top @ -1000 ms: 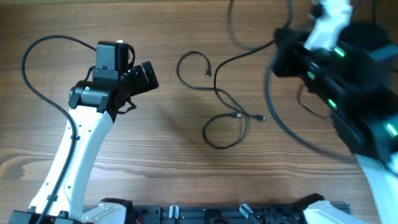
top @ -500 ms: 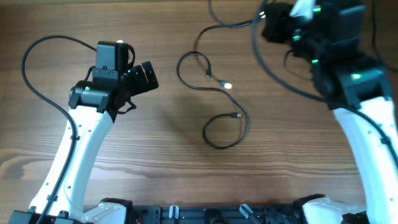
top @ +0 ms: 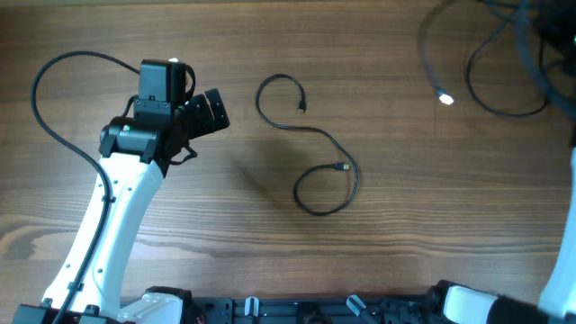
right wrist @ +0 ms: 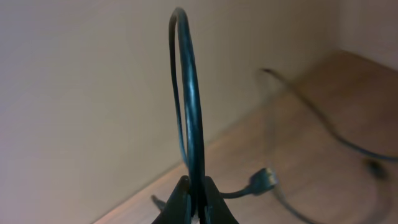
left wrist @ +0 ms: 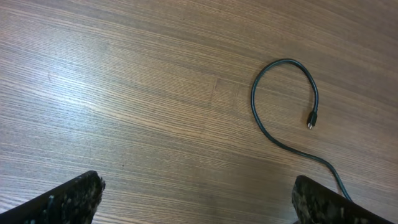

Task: Untangle cables

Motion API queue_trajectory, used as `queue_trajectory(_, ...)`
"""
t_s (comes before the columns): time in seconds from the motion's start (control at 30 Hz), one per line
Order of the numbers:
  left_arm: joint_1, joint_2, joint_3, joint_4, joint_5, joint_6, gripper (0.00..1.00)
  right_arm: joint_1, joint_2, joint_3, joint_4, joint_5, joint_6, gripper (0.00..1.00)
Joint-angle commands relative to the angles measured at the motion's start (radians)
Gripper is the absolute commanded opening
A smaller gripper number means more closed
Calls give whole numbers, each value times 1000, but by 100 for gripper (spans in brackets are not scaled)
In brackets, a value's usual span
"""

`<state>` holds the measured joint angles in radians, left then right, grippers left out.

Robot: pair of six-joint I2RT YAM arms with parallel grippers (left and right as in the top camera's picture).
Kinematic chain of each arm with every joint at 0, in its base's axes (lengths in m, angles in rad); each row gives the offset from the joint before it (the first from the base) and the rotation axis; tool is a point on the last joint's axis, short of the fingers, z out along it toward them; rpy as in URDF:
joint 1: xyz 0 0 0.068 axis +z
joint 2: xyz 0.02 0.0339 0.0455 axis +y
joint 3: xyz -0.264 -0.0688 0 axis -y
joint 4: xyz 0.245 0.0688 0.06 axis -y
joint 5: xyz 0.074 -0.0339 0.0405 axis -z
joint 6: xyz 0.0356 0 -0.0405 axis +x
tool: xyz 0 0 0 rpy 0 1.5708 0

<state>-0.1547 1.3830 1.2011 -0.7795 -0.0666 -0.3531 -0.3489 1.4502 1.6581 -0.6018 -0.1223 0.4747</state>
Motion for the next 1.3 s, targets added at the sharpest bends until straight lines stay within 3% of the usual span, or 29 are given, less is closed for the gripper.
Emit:
queue_trajectory(0.0, 4, 8, 10, 1, -13, 5, 100, -137, 99, 13, -45, 8, 35, 4)
queue_trajectory(0.2, 4, 8, 10, 1, -13, 5, 100, -309, 238, 13, -118, -33, 103, 4)
queue_trajectory(0.63, 4, 8, 10, 2, -3, 5, 100, -478, 424, 13, -160, -36, 130, 6)
queue_trajectory(0.67, 4, 8, 10, 2, 2, 5, 100, -487, 423, 13, -169, -39, 131, 17)
queue_trajectory(0.7, 4, 8, 10, 2, 6, 5, 100, -496, 423, 13, -178, -54, 128, 60)
queue_trajectory(0.73, 4, 8, 10, 2, 10, 5, 100, -504, 422, 13, -195, -82, 127, 87)
queue_trajectory(0.77, 4, 8, 10, 2, 14, 5, 100, -512, 419, 13, -212, -133, 120, 92)
queue_trajectory(1.03, 4, 8, 10, 0, 18, 5, 100, -488, 292, 13, -251, -417, -108, 95)
queue_trajectory(1.27, 4, 8, 10, 6, 24, 5, 97, -339, 130, 13, -320, -571, -335, 93)
